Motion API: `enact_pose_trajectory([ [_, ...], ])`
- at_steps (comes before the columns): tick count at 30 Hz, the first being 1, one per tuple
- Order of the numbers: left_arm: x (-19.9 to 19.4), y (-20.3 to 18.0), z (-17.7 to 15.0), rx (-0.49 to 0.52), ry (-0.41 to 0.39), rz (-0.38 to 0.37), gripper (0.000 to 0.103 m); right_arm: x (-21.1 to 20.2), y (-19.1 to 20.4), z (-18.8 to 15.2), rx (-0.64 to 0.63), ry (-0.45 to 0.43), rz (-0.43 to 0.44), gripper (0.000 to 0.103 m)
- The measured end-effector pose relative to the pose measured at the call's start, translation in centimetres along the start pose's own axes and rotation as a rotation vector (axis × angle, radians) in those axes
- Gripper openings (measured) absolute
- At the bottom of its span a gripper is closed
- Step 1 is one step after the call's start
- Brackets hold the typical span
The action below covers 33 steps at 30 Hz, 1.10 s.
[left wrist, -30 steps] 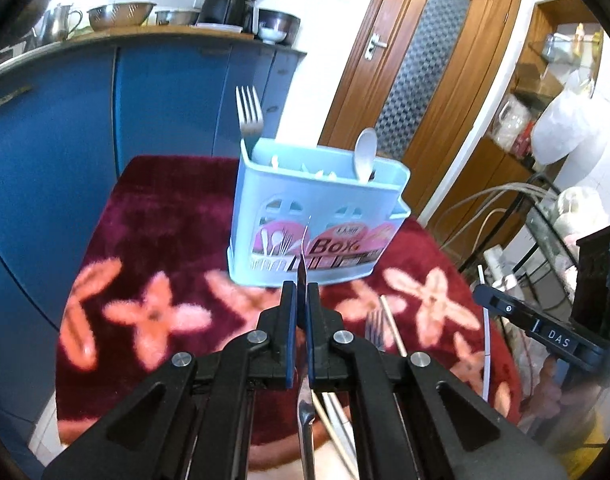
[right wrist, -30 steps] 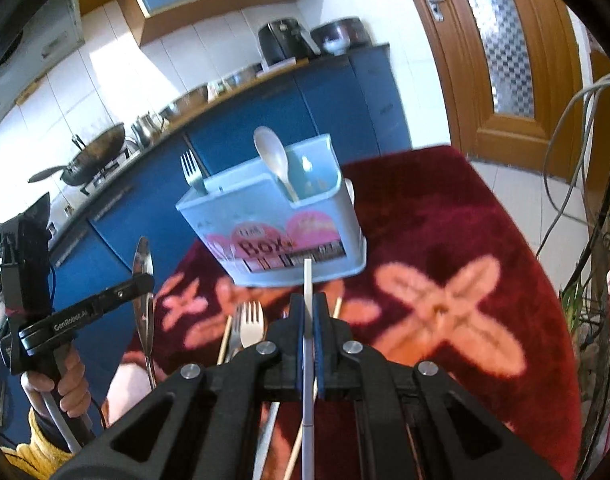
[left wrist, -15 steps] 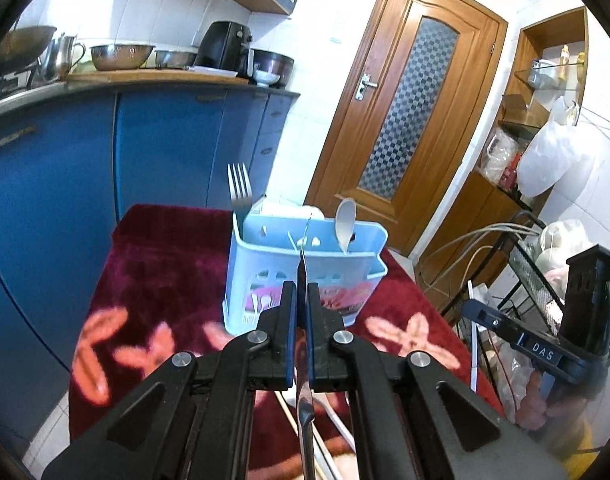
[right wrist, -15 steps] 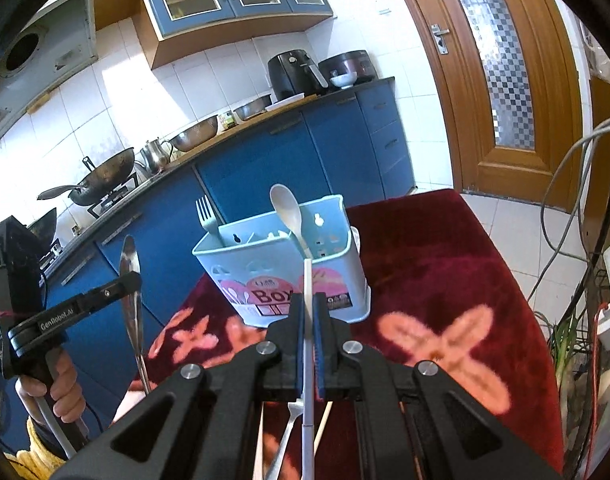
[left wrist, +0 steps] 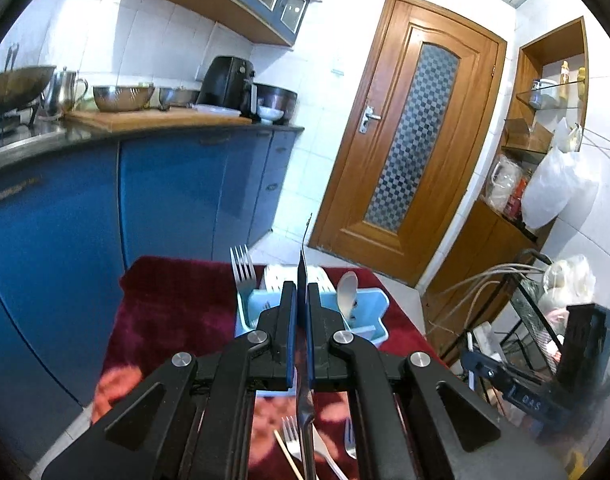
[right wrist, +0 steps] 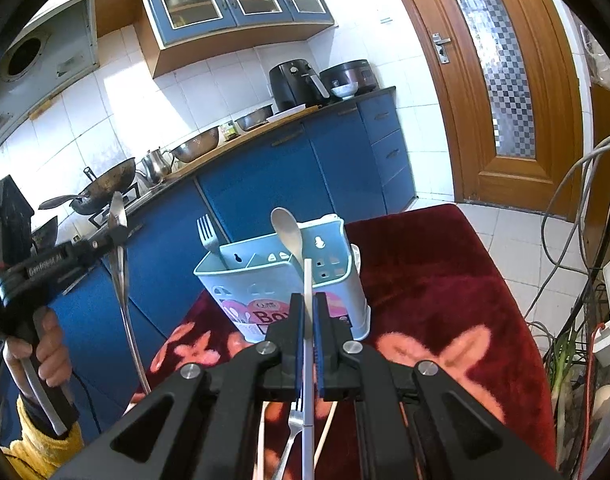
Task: Organize utensils
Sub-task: 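Lift the knife with the left tool while the right tool carries the chopstick over the holder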
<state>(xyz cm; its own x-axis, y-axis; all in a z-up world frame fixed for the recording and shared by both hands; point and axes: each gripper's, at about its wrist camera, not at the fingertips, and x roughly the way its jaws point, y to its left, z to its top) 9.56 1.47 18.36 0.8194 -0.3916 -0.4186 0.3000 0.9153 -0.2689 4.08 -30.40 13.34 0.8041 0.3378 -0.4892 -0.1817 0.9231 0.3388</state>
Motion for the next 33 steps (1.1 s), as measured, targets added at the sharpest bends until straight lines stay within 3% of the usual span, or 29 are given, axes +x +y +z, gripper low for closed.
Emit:
enact_pose_trajectory([
  [18,2.4,0.8,8.4,-0.015,-0.171,0.099,0.002,1.5,-1.5,1.4,0.016,-0.008,0.010,0.006],
  [25,6.0,1.4,9.1,-0.010,-0.212,0.135,0.002,2.8,-1.3,3.6,0.013,-0.054,0.021,0.006],
  [33,9.8,1.6,7.4,0.010,-0.216,0.148,0.002,4.6,0.2,7.0,-0.023,-0.179,0.015,0.006],
])
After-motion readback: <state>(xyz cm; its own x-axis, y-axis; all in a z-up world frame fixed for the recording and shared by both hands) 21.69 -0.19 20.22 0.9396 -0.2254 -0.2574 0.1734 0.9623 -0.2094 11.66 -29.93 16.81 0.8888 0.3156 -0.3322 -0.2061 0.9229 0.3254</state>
